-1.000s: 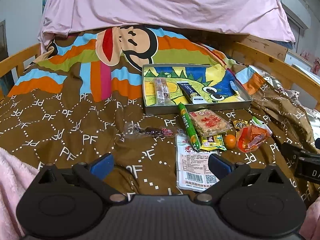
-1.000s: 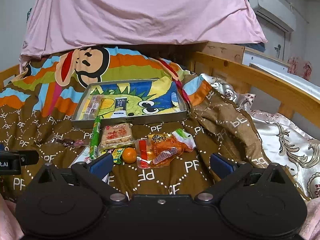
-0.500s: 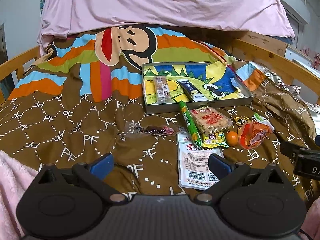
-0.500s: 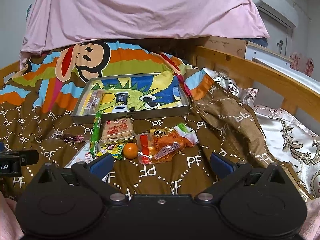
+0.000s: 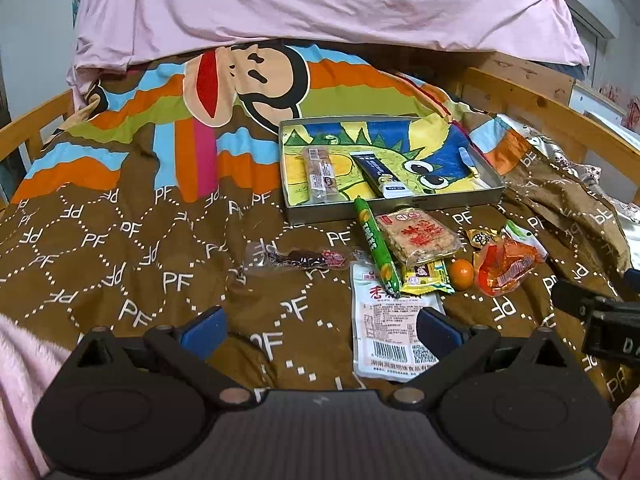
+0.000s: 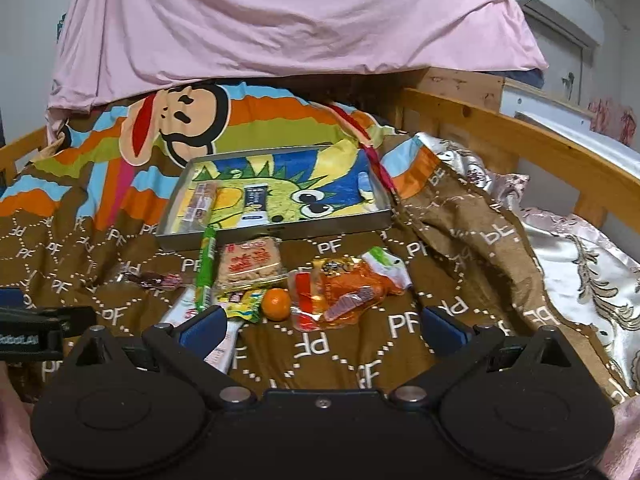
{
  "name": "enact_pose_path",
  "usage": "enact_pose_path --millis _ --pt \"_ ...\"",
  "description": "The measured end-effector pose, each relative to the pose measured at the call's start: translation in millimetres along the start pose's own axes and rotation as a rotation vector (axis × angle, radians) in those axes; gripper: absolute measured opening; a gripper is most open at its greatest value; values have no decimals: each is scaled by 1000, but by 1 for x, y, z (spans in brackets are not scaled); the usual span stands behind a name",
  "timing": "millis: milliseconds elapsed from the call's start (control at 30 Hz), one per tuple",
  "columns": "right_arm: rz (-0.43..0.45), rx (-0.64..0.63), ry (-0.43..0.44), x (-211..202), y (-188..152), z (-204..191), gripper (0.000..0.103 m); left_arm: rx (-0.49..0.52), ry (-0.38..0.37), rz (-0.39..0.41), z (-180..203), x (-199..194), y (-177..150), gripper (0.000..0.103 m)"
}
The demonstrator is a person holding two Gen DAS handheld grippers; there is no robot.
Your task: Organize snacks
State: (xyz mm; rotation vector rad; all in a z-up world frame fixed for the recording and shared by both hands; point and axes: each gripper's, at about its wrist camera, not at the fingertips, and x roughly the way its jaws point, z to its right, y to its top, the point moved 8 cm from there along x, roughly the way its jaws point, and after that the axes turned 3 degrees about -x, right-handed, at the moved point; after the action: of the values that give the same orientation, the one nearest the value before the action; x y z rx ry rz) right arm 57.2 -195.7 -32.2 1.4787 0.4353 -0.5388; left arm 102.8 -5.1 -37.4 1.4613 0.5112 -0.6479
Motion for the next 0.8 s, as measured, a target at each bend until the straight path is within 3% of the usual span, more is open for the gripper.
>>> enact_pose_path --millis 133,267,433,633,800 --pt "-2 -6 -15 -3 10 -9 102 -6 -7 -17 2 7 12 102" --pt "18 36 -21 -12 29 -9 102 48 23 20 4 8 36 102" --pt "-20 105 91 -11 48 -11 102 99 94 11 2 13 60 103" --pt "-46 -59 116 15 47 -16 102 142 92 -2 1 30 73 103" --pt "-166 -135 205 57 27 -18 102 143 58 -67 1 70 84 103"
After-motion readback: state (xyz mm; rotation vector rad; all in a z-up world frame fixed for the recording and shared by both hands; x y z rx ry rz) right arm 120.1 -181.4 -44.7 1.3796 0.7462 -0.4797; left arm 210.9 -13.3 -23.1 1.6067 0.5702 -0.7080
